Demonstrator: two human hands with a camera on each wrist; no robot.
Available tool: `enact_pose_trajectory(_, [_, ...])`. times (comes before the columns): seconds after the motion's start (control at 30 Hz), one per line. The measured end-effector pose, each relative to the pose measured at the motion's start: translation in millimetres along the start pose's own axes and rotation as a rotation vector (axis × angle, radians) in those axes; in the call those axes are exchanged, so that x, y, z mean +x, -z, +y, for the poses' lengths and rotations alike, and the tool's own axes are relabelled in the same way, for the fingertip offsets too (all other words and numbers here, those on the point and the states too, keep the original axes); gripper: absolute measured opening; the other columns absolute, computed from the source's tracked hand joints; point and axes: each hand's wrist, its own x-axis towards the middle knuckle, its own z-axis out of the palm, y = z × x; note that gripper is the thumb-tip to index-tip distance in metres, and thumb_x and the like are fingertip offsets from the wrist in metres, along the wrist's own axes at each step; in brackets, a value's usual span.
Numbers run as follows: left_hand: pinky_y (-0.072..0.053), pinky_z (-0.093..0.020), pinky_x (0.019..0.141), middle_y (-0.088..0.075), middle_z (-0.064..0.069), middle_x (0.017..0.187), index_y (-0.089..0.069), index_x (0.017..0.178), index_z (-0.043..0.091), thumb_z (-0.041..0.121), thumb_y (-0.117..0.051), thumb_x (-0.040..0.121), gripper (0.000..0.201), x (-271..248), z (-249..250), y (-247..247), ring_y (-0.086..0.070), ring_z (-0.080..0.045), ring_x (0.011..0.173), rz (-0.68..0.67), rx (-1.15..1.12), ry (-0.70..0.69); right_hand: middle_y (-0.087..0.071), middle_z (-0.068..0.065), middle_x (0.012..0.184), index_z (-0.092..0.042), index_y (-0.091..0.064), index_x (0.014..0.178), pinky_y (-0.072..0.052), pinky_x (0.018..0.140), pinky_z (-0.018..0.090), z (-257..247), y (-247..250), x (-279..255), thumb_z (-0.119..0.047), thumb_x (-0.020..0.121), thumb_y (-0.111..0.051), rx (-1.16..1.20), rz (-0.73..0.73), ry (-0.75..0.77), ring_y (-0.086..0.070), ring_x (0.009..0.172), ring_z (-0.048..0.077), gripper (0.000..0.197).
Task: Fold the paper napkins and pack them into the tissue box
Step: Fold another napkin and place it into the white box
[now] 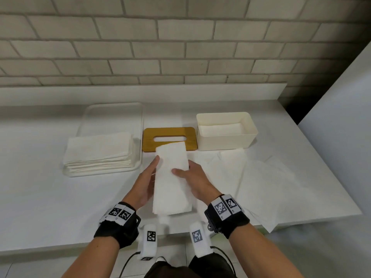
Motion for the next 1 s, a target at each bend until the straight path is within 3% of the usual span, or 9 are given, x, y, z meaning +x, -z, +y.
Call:
enact_pose_trajectory(0.1, [-0.042, -0.054, 0.105, -0.064, -0.019, 0.126, -0.057, 0.132, 0.009, 0.043, -0.055, 0.095, 0.05, -1, 1, -7, -0.059, -0.038, 0.119, -0.098, -0.089, 0.057, -0.072, 0.007, 0.111, -0.009, -0.064, 0.117, -0.056, 0.088, 0.04, -1, -1, -2, -0.014, 0.083, -0.073, -0.096, -0.13, -0.02, -0.069, 0.099, 0.026, 0.035])
enact_pose_trajectory(0.2, [-0.05, -0.051, 0.096, -0.069, -0.019, 0.116, -0.058, 0.127, -0.001, 0.017, -0.061, 0.093, 0.039, 5, 1, -8, -0.066, -0.036, 0.105, 0.109, 0.065, -0.027, -0.071, 0.004, 0.098, -0.008, -0.067, 0.102, -0.058, 0.073, 0.031, -8, 11, 10, -0.029, 0.087, -0.07, -0.39, -0.058, 0.036, -0.067, 0.085, 0.018, 0.026])
enact_pose_trajectory(0.3, [-0.05, -0.045, 0.096, -0.069, -0.013, 0.115, -0.061, 0.121, 0.005, 0.011, -0.06, 0.094, 0.028, 5, 6, 1, -0.065, -0.032, 0.105, 0.235, 0.062, -0.095, -0.061, 0.01, 0.117, -0.007, -0.062, 0.116, -0.048, 0.093, 0.039, -12, 37, 41, -0.032, 0.091, -0.062, -0.963, 0.276, 0.152, -0.056, 0.111, 0.026, 0.035])
enact_pose_trajectory(0.37, [-0.05, -0.044, 0.093, -0.067, -0.014, 0.118, -0.059, 0.123, 0.005, 0.01, -0.059, 0.094, 0.03, 4, 10, 10, -0.064, -0.033, 0.107, 0.26, 0.045, -0.105, -0.052, 0.011, 0.13, -0.01, -0.047, 0.13, -0.042, 0.1, 0.041, -9, 48, 58, -0.03, 0.09, -0.061, -1.234, 0.327, 0.094, -0.045, 0.123, 0.029, 0.046])
enact_pose_trajectory(0.43, [-0.05, -0.046, 0.095, -0.067, -0.016, 0.119, -0.058, 0.125, 0.003, 0.012, -0.06, 0.093, 0.033, 4, 14, 18, -0.063, -0.035, 0.108, 0.284, 0.051, -0.119, -0.05, 0.009, 0.132, -0.013, -0.042, 0.132, -0.038, 0.1, 0.042, -6, 51, 69, -0.033, 0.087, -0.064, -1.379, 0.311, 0.008, -0.043, 0.125, 0.029, 0.054])
enact_pose_trajectory(0.6, [-0.049, -0.047, 0.097, -0.067, -0.017, 0.119, -0.059, 0.125, 0.002, 0.011, -0.062, 0.092, 0.035, 4, 16, 26, -0.063, -0.036, 0.108, 0.312, 0.027, -0.15, -0.052, 0.003, 0.13, -0.018, -0.049, 0.128, -0.035, 0.103, 0.044, -6, 52, 87, -0.032, 0.085, -0.061, -1.385, 0.228, -0.092, -0.041, 0.125, 0.024, 0.047])
enact_pose_trajectory(0.77, [-0.046, -0.049, 0.101, -0.066, -0.016, 0.121, -0.058, 0.127, 0.002, 0.011, -0.062, 0.091, 0.037, 7, 12, 25, -0.062, -0.035, 0.111, 0.323, -0.005, -0.163, -0.056, 0.001, 0.128, -0.022, -0.058, 0.123, -0.031, 0.104, 0.048, -14, 49, 81, -0.028, 0.085, -0.057, -1.36, 0.135, 0.045, -0.044, 0.124, 0.024, 0.038])
enact_pose_trajectory(0.93, [-0.047, -0.046, 0.099, -0.066, -0.012, 0.121, -0.055, 0.129, 0.006, 0.015, -0.056, 0.096, 0.035, 10, 16, 18, -0.061, -0.033, 0.111, 0.326, -0.007, -0.185, -0.069, 0.005, 0.101, -0.011, -0.067, 0.105, -0.054, 0.08, 0.034, -47, 45, 58, -0.023, 0.084, -0.068, -0.795, 0.078, 0.291, -0.066, 0.093, 0.025, 0.024])
enact_pose_trajectory(1.0, [-0.048, -0.045, 0.099, -0.066, -0.01, 0.121, -0.054, 0.131, 0.009, 0.018, -0.054, 0.098, 0.034, 11, 19, 15, -0.062, -0.031, 0.111, 0.327, -0.005, -0.191, -0.071, 0.005, 0.102, -0.01, -0.068, 0.107, -0.057, 0.08, 0.036, -66, 45, 47, -0.02, 0.083, -0.072, -0.567, 0.032, 0.317, -0.069, 0.092, 0.024, 0.026])
